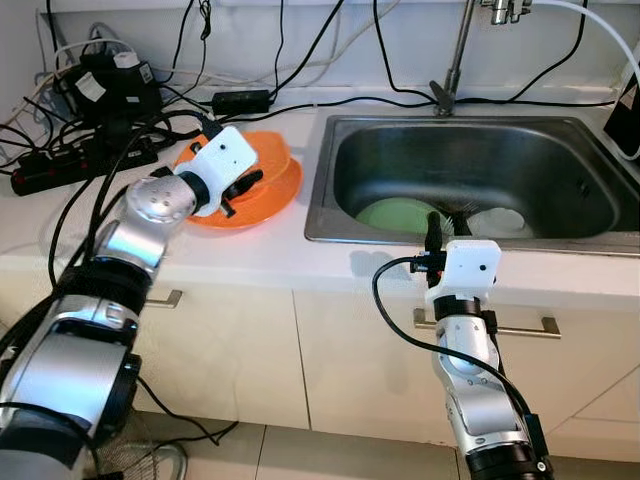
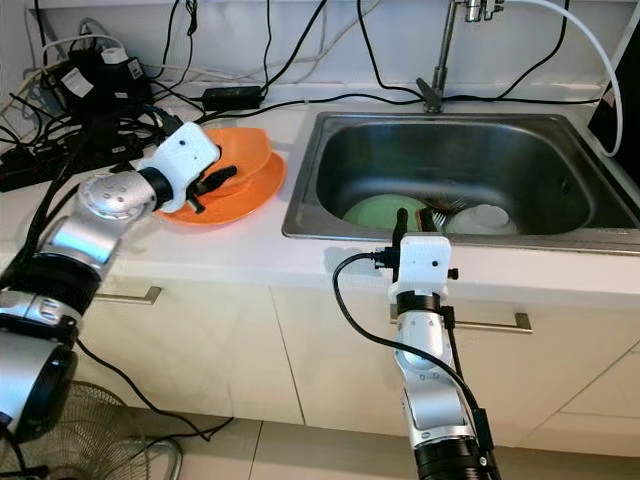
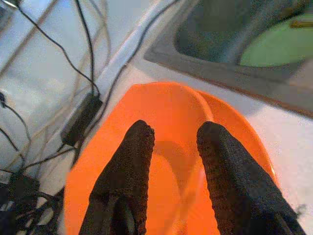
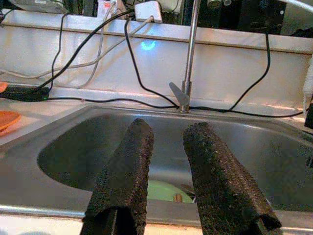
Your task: Kitchen organization
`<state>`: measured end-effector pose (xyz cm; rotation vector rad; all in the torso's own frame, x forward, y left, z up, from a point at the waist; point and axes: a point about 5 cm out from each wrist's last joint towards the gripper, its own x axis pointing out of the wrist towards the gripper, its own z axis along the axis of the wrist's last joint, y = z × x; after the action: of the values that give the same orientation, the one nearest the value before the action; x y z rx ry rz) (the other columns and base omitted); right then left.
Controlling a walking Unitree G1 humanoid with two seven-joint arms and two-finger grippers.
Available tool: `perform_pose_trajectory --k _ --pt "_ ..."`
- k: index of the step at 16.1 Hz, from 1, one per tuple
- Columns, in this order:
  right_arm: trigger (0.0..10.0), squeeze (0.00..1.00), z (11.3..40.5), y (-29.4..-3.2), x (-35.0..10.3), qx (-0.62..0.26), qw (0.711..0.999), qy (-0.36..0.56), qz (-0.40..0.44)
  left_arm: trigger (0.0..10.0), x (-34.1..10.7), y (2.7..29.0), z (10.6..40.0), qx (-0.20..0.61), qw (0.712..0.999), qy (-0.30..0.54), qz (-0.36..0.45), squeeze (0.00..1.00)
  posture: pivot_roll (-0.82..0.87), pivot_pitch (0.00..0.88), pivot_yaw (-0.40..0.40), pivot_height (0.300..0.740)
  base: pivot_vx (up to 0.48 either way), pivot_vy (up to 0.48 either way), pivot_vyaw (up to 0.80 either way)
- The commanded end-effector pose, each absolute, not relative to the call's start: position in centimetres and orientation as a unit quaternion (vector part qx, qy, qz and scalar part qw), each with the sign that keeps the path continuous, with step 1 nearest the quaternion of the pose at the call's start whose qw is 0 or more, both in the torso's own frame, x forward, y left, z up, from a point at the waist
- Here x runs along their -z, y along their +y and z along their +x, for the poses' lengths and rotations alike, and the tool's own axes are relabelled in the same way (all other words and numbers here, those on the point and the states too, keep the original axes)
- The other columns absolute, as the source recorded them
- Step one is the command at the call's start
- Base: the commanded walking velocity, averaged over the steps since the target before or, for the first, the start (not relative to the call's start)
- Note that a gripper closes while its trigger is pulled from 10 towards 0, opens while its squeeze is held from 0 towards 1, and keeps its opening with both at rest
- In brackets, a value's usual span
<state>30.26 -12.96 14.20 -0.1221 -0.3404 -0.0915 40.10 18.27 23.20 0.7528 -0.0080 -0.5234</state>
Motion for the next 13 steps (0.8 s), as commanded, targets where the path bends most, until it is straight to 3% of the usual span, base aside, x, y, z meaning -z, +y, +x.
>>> perform_pose_trajectory --k 1,5,7,11,13 --pt "10.0 0.00 30.5 -12.7 -14.3 0.043 0.983 -0.167 -0.058 10.0 -23.6 18.6 40.1 0.262 0.890 0.006 0.373 0.00 0.07 0.015 0.102 0.740 0.000 0.000 0.00" --pt "10.0 0.00 30.5 -12.6 -14.2 0.040 0.983 -0.167 -0.058 10.0 -22.1 19.0 40.2 0.259 0.881 0.041 0.394 0.00 0.07 0.017 0.100 0.740 0.000 0.000 0.00" --pt "10.0 0.00 30.5 -12.7 -14.2 0.041 0.983 -0.167 -0.059 10.0 -22.7 19.1 40.4 0.241 0.893 0.027 0.380 0.00 0.06 0.018 0.099 0.740 0.000 0.000 0.00" --pt "10.0 0.00 30.5 -12.7 -14.1 0.041 0.984 -0.165 -0.060 10.0 -26.7 20.2 40.8 0.150 0.954 -0.067 0.250 0.00 0.07 0.020 0.093 0.740 0.000 0.000 0.00" --pt "10.0 0.00 30.5 -12.6 -14.0 0.039 0.984 -0.163 -0.060 10.0 -27.0 21.2 41.0 0.098 0.973 -0.070 0.197 0.00 0.08 0.020 0.093 0.740 0.000 0.000 0.00"
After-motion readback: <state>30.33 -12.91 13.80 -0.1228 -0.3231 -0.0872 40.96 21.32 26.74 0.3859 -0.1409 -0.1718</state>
